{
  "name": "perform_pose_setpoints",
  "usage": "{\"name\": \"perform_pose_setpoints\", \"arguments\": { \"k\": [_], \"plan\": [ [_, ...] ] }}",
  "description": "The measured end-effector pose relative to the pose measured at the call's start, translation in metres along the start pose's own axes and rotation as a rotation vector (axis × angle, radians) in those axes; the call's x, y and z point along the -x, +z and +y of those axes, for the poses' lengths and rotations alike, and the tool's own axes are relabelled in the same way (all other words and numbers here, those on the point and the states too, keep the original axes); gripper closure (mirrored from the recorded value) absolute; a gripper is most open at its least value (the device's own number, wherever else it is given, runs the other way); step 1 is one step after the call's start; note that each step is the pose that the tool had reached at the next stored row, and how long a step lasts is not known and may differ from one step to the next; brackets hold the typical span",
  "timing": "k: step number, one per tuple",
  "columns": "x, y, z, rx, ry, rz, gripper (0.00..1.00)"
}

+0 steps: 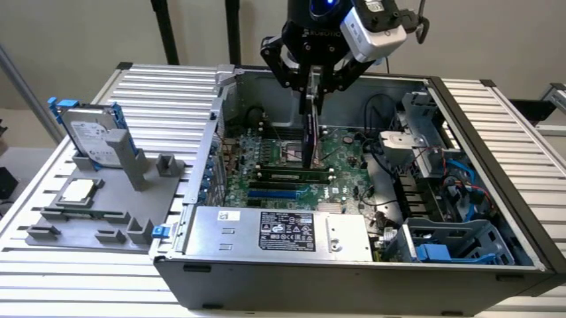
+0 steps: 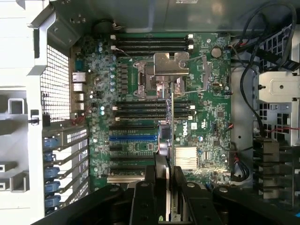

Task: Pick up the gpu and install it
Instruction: 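Insert the gpu into the slot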

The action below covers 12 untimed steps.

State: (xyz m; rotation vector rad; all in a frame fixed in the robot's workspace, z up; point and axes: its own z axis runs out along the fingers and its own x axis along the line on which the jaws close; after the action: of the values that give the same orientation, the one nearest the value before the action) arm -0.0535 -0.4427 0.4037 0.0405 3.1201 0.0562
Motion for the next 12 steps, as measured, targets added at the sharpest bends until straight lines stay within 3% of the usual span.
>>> {"name": "perform_pose_setpoints", "arguments": {
  "k": [12],
  "plan": [
    [-0.0002,0.0085,-0.0004,0.0044,-0.219,0.0079,1.00]
  ]
}}
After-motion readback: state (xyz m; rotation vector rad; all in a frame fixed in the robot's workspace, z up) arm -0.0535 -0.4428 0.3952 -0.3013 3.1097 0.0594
